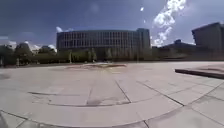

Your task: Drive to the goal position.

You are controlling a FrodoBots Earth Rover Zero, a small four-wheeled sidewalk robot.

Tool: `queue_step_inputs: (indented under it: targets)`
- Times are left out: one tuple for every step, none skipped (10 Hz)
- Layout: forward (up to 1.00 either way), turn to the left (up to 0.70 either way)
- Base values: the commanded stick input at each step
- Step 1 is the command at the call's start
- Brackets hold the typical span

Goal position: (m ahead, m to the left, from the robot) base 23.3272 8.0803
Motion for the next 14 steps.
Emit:
queue_step_inputs:
  targets:
    - [0.85,-0.33]
    - [0.85,-0.33]
    - [0.85,-0.33]
    - [0.85,-0.19]
    - [0.85,0.01]
    - [0.85,0.01]
    - [0.85,0.01]
    - [0.85,0.01]
    - [0.85,0.01]
    - [0.85,0.01]
    - [0.85,0.01]
    - [0.85,0.01]
    - [0.85,0.01]
    - [0.85,0.01]
